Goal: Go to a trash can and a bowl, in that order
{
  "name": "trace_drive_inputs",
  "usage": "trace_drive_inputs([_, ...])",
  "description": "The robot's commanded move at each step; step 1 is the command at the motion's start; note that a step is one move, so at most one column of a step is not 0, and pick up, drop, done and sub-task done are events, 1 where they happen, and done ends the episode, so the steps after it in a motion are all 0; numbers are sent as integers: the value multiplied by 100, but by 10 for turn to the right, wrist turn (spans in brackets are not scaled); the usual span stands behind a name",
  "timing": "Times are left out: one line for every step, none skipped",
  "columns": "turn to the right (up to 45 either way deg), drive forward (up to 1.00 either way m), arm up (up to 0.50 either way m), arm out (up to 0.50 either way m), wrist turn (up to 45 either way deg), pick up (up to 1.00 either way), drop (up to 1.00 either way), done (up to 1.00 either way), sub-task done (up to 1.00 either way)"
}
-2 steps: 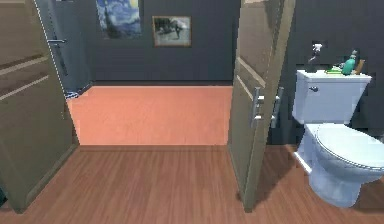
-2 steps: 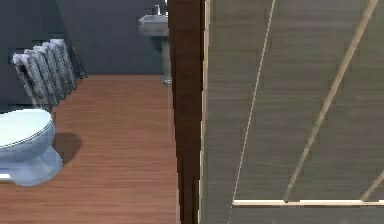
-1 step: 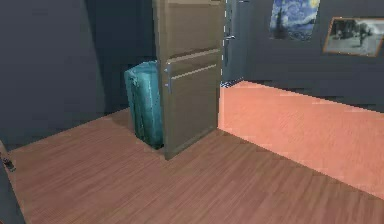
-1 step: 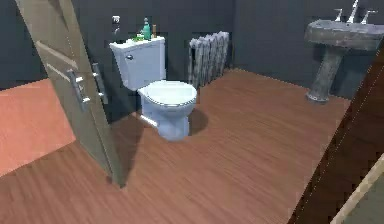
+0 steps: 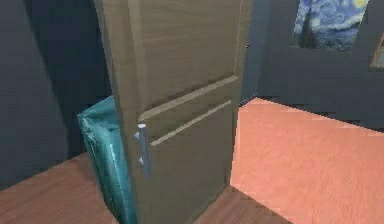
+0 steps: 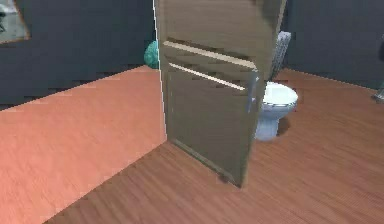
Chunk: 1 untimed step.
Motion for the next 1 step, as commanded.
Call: trace_drive_inputs([-150,0,0,0,0,0,0,0,0])
